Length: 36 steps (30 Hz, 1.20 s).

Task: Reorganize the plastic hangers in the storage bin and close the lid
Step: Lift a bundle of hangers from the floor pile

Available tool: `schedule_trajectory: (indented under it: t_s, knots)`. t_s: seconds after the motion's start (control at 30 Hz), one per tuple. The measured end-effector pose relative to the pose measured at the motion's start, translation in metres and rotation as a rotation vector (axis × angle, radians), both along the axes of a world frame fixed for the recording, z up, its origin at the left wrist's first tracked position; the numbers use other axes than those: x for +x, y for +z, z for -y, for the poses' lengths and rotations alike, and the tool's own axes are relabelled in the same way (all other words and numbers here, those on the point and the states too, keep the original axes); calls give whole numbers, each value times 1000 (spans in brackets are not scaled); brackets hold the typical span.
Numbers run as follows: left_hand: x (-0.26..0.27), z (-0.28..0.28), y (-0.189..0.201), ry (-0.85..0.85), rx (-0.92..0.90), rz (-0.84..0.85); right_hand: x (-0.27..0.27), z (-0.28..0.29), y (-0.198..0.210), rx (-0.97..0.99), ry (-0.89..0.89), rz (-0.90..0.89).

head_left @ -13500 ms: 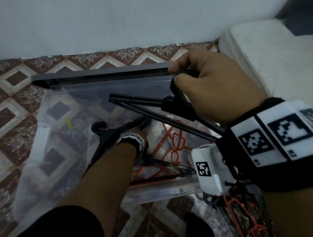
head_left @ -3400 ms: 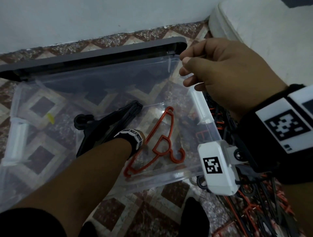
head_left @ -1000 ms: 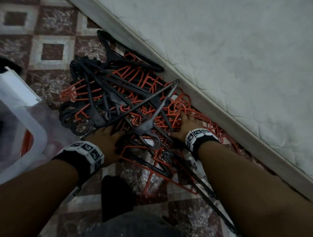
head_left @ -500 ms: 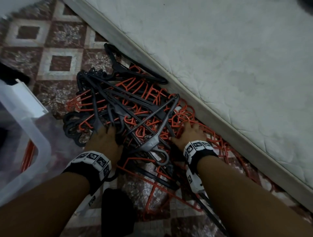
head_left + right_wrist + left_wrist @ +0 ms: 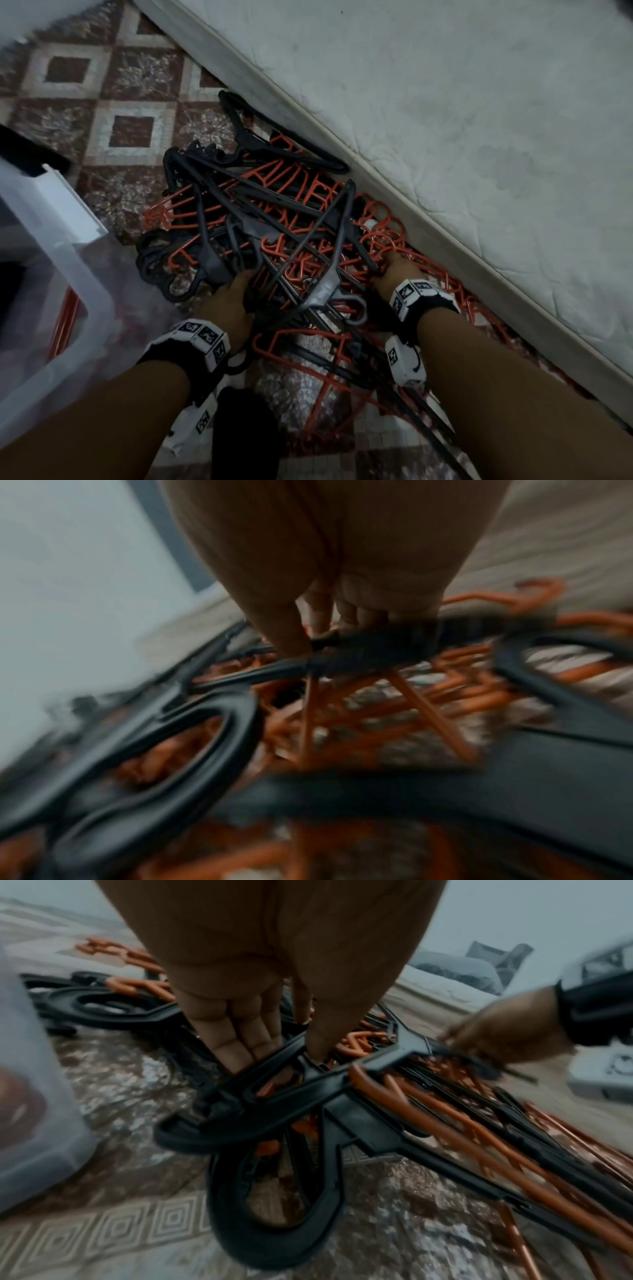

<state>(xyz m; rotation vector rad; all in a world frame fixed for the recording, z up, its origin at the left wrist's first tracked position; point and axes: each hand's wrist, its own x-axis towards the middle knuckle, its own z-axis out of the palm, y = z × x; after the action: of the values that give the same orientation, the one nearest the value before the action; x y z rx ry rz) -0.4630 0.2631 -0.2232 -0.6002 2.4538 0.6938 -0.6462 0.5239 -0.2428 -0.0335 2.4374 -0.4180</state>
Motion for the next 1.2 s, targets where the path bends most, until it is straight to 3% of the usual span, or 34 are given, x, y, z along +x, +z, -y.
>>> schedule_trajectory:
  t_s: [0.13, 0.33, 0.53, 0.67, 0.8, 0.87, 1.03, 1.2]
  knots:
    - [3, 5, 0, -42, -13, -30, -4, 10, 5, -166, -64, -87]
    - [1, 5, 4, -56, 13, -7, -10, 32, 13, -283, 23, -214]
    - [1, 2, 9, 30, 28, -185, -1, -15, 7, -108, -33, -307]
    - [2, 0, 15, 17, 24, -152, 14, -45, -9, 150, 41, -259]
    - [5, -10, 12, -78, -76, -19, 25, -56, -10, 5, 15, -219]
    - [7, -14, 8, -85, -84, 6, 28, -57, -6, -32, 90, -182]
    - [9, -16, -2, -134, -21, 87, 16, -50, -5, 202, 333, -104]
    - [8, -18, -6, -124, -23, 106, 12, -18, -4, 488, 513, -290]
